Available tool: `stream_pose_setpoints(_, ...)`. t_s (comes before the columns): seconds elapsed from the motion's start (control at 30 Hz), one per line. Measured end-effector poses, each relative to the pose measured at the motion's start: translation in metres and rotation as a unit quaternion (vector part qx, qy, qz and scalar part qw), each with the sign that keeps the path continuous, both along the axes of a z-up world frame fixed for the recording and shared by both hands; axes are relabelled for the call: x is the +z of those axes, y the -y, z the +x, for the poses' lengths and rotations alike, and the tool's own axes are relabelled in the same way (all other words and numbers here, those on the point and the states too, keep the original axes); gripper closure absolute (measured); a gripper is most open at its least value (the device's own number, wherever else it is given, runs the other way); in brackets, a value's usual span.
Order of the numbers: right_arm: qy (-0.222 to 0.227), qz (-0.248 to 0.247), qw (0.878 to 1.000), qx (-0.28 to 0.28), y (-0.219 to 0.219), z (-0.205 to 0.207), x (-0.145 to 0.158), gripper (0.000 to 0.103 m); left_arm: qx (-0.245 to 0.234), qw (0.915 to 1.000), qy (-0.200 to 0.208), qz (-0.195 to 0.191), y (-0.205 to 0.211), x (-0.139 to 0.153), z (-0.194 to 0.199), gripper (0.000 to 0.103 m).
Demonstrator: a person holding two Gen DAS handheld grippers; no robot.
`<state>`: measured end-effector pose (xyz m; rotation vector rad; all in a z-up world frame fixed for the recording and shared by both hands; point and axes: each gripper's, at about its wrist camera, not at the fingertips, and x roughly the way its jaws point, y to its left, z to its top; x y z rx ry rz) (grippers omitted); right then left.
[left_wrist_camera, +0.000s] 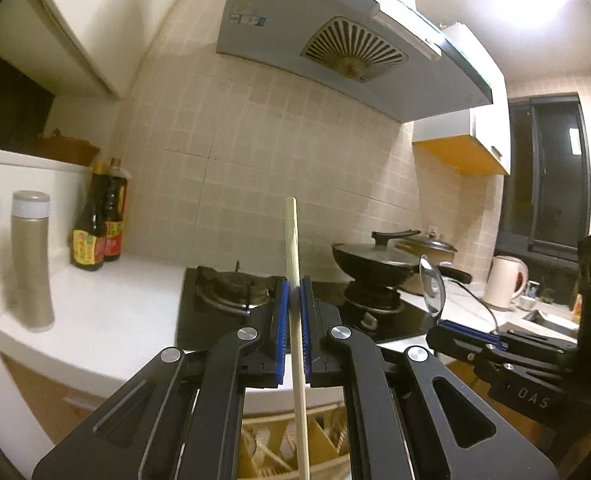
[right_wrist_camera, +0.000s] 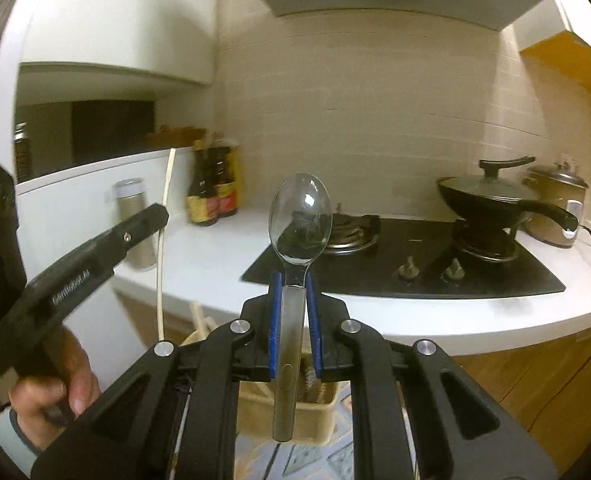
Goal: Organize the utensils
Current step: 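Carry the chopstick and clear spoon into the caddy and open both grippers, then lower the right gripper to the table and grasp a wooden chopstick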
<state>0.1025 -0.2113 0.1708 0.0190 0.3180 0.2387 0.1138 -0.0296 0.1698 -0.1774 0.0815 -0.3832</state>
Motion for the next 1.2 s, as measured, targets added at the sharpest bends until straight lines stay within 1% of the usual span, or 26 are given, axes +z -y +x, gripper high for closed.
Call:
stream_pose_setpoints(0.1, 0.011, -0.003, 1.0, -0.02, 0.005, 0.017, -0.008, 0.093, 0.014, 0.9999, 0.001, -0.006, 0.009, -0.012, 0.023, 0.099)
stream_pose_setpoints(0.23, 0.007, 0.004, 1.0, -0.022, 0.007, 0.042, -0.022, 0.093, 0.032, 0.9995, 0.002, -0.006, 0.013, -0.024, 0.046, 0.099)
stream_pose_setpoints(0.3, 0.004, 0.01, 1.0, -0.016, 0.006, 0.053, -0.031, 0.093, 0.036, 0.9994, 0.001, -0.004, 0.016, -0.031, 0.054, 0.099)
stream_pose_setpoints(0.37, 0.008, 0.005, 1.0, -0.02, 0.003, 0.058, -0.039, 0.093, 0.037, 0.9993, 0.001, 0.0, 0.017, -0.038, 0.059, 0.099)
stream_pose_setpoints(0.5, 0.012, -0.008, 1.0, -0.021, 0.0, 0.068, -0.058, 0.093, 0.038, 0.9992, -0.001, 0.007, 0.02, -0.053, 0.063, 0.099)
stream_pose_setpoints(0.57, 0.011, -0.007, 1.0, -0.02, 0.001, 0.07, -0.067, 0.093, 0.026, 0.9996, 0.002, 0.007, 0.02, -0.057, 0.061, 0.099)
stream_pose_setpoints(0.67, 0.015, -0.01, 1.0, -0.017, 0.002, 0.068, -0.078, 0.093, 0.024, 0.9994, 0.012, 0.024, 0.026, -0.062, 0.057, 0.099)
stream_pose_setpoints(0.73, 0.018, -0.01, 1.0, -0.016, 0.003, 0.065, -0.083, 0.093, 0.022, 0.9993, 0.014, 0.027, 0.028, -0.066, 0.055, 0.099)
stream_pose_setpoints(0.8, 0.025, -0.01, 1.0, -0.017, 0.004, 0.062, -0.085, 0.092, 0.012, 0.9996, 0.009, 0.025, 0.028, -0.069, 0.056, 0.098)
stream_pose_setpoints(0.9, 0.015, -0.005, 1.0, -0.007, 0.007, 0.054, -0.087, 0.091, 0.0, 0.9998, 0.007, 0.019, 0.023, -0.073, 0.052, 0.098)
stream_pose_setpoints(0.93, 0.012, -0.003, 1.0, -0.004, 0.008, 0.052, -0.088, 0.089, -0.004, 0.9998, 0.004, 0.021, 0.021, -0.073, 0.05, 0.098)
stream_pose_setpoints(0.97, 0.007, -0.004, 1.0, -0.002, 0.009, 0.049, -0.088, 0.086, -0.008, 0.9997, 0.0, 0.021, 0.02, -0.074, 0.048, 0.097)
stream_pose_setpoints(1.03, -0.002, -0.001, 1.0, 0.003, 0.014, 0.041, -0.09, 0.08, -0.018, 0.9996, -0.012, 0.019, 0.014, -0.074, 0.043, 0.09)
stream_pose_setpoints(1.07, -0.005, 0.001, 1.0, 0.004, 0.016, 0.037, -0.09, 0.078, -0.023, 0.9994, -0.018, 0.017, 0.01, -0.074, 0.039, 0.082)
stream_pose_setpoints(1.1, -0.007, 0.003, 1.0, 0.004, 0.018, 0.033, -0.091, 0.078, -0.026, 0.9993, -0.023, 0.015, 0.007, -0.073, 0.036, 0.077)
stream_pose_setpoints(1.13, -0.01, 0.005, 1.0, 0.004, 0.021, 0.027, -0.091, 0.077, -0.029, 0.9991, -0.027, 0.013, 0.002, -0.072, 0.031, 0.067)
stream_pose_setpoints(1.17, -0.016, 0.009, 1.0, 0.006, 0.025, 0.019, -0.092, 0.077, -0.032, 0.999, -0.032, 0.008, -0.005, -0.07, 0.022, 0.061)
stream_pose_setpoints(1.2, -0.02, 0.011, 1.0, 0.007, 0.028, 0.014, -0.092, 0.076, -0.033, 0.9988, -0.037, 0.006, -0.01, -0.069, 0.016, 0.057)
